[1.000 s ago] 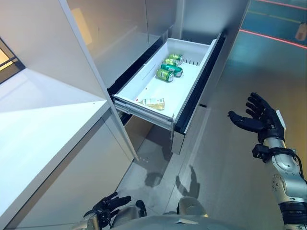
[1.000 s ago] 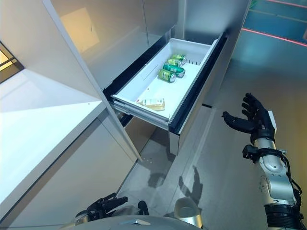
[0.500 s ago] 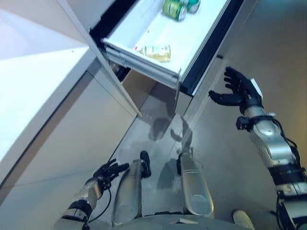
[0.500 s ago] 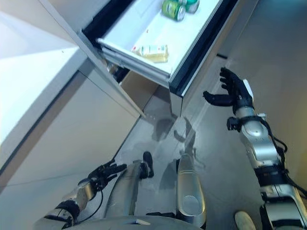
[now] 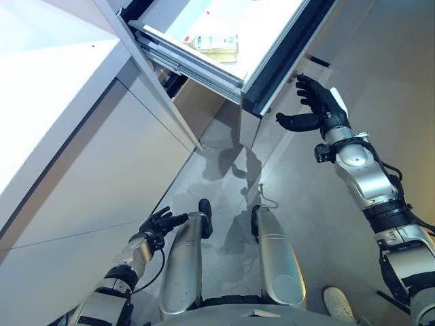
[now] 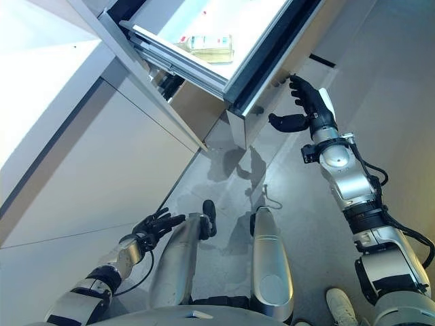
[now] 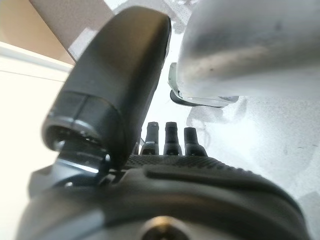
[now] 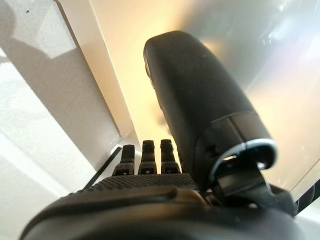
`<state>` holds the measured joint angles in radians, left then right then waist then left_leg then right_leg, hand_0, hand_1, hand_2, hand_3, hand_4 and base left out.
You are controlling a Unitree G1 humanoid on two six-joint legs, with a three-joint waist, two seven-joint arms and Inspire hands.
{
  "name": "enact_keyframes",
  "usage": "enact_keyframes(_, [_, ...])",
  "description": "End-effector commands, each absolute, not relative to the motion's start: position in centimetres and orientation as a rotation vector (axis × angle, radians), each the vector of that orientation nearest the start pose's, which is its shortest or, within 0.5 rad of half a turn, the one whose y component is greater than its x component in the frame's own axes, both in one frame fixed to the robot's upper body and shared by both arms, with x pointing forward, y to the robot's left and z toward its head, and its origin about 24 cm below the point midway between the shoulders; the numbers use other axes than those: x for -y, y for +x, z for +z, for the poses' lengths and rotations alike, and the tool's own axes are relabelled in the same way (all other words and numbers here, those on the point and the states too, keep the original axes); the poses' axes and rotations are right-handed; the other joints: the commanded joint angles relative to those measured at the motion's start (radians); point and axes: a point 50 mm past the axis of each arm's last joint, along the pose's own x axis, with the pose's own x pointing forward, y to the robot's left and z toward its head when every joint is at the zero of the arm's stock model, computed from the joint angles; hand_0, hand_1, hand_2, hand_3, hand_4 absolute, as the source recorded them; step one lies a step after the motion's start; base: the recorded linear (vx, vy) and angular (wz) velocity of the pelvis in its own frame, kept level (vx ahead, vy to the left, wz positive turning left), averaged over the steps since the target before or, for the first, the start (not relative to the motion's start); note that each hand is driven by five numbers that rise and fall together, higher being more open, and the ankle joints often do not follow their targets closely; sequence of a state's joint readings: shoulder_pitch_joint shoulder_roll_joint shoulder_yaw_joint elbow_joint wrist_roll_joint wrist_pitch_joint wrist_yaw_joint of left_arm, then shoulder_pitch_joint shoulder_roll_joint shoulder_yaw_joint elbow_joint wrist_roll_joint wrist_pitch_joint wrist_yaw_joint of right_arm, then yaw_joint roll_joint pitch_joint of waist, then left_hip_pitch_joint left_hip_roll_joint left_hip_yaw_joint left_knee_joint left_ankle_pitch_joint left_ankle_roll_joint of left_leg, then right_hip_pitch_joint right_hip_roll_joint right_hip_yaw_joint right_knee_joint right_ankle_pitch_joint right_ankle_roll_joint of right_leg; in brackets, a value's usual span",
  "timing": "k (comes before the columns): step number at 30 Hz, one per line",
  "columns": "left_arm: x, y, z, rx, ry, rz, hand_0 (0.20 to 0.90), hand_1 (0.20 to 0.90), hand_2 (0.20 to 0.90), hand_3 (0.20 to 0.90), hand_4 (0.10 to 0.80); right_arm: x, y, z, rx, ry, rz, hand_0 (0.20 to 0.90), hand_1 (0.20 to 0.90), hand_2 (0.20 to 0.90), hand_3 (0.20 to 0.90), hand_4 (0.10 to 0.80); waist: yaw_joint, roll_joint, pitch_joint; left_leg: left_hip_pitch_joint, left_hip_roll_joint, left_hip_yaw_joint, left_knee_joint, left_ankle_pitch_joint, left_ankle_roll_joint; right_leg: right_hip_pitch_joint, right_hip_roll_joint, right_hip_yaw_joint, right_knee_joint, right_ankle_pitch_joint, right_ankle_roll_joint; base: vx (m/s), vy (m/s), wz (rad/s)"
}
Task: Put drinks into fridge and close the fridge
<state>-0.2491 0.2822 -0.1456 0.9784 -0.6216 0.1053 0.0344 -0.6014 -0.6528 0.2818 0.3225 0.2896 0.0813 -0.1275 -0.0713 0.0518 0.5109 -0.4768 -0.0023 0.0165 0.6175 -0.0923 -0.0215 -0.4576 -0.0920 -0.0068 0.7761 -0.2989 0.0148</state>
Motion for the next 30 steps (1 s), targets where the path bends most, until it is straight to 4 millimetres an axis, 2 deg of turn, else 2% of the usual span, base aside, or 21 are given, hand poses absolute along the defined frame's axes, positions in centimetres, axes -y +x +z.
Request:
enact_keyframes(1, [-22.9, 21.9, -10.2, -0.829, -0.078, 0.202, 0.900, 0.900, 0.900, 0.900, 0.800, 12.6, 35.0, 26.3, 0.647, -0.400, 0.249, 0.900, 0.900, 0.900, 0.900, 0.800, 0.072, -0.021, -0.087, 0.075, -0.071, 0.041, 0.051, -0.156, 0.101, 0.074, 0.046, -0.044, -0.123, 0.090, -0.081, 0.087, 0.010, 0.10])
enact_keyframes(6, [-22.7, 21.8, -10.4, -0.847, -0.042, 0.189, 0.900, 0.900, 0.900, 0.900, 0.800, 10.0, 34.8, 27.4, 0.691, -0.406, 0.299, 0.900, 0.900, 0.900, 0.900, 0.800, 0.102, -0.023, -0.098, 0.117, -0.071, 0.032, -0.006, -0.133, 0.098, 0.122, 0.044, -0.059, -0.173, 0.101, -0.078, 0.056, 0.004, 0.15])
enact_keyframes(11, [-22.8, 21.5, -10.5, -0.866, -0.019, 0.166, 0.900, 0.900, 0.900, 0.900, 0.800, 7.7, 34.3, 28.5, 0.724, -0.340, 0.362, 0.900, 0.900, 0.900, 0.900, 0.800, 0.140, -0.034, -0.112, 0.153, -0.074, 0.020, -0.045, -0.121, 0.094, 0.176, 0.035, -0.084, -0.229, 0.114, -0.074, 0.048, -0.012, 0.12])
enact_keyframes(15, [-22.7, 21.1, -10.8, -0.882, 0.004, 0.124, 0.900, 0.900, 0.900, 0.900, 0.800, 6.5, 34.1, 28.6, 0.736, -0.306, 0.394, 0.900, 0.900, 0.900, 0.900, 0.800, 0.162, -0.041, -0.126, 0.184, -0.074, 0.011, -0.073, -0.115, 0.094, 0.218, 0.029, -0.095, -0.264, 0.120, -0.072, 0.073, -0.006, 0.15])
enact_keyframes(25, [-23.1, 19.2, -11.8, -0.970, 0.052, 0.114, 0.900, 0.900, 0.900, 0.900, 0.800, 5.9, 34.5, 28.0, 0.680, -0.196, 0.421, 0.900, 0.900, 0.900, 0.900, 0.800, 0.205, -0.071, -0.181, 0.264, -0.079, -0.006, -0.118, -0.117, 0.094, 0.326, 0.008, -0.133, -0.335, 0.132, -0.062, 0.087, -0.011, 0.15])
enact_keyframes(30, [-23.1, 18.2, -12.4, -1.010, 0.034, 0.101, 0.900, 0.900, 0.900, 0.900, 0.800, 6.9, 35.3, 26.9, 0.623, -0.162, 0.359, 0.900, 0.900, 0.900, 0.900, 0.800, 0.209, -0.078, -0.216, 0.322, -0.078, -0.015, -0.177, -0.107, 0.091, 0.384, 0.011, -0.136, -0.389, 0.137, -0.056, 0.050, 0.009, 0.06])
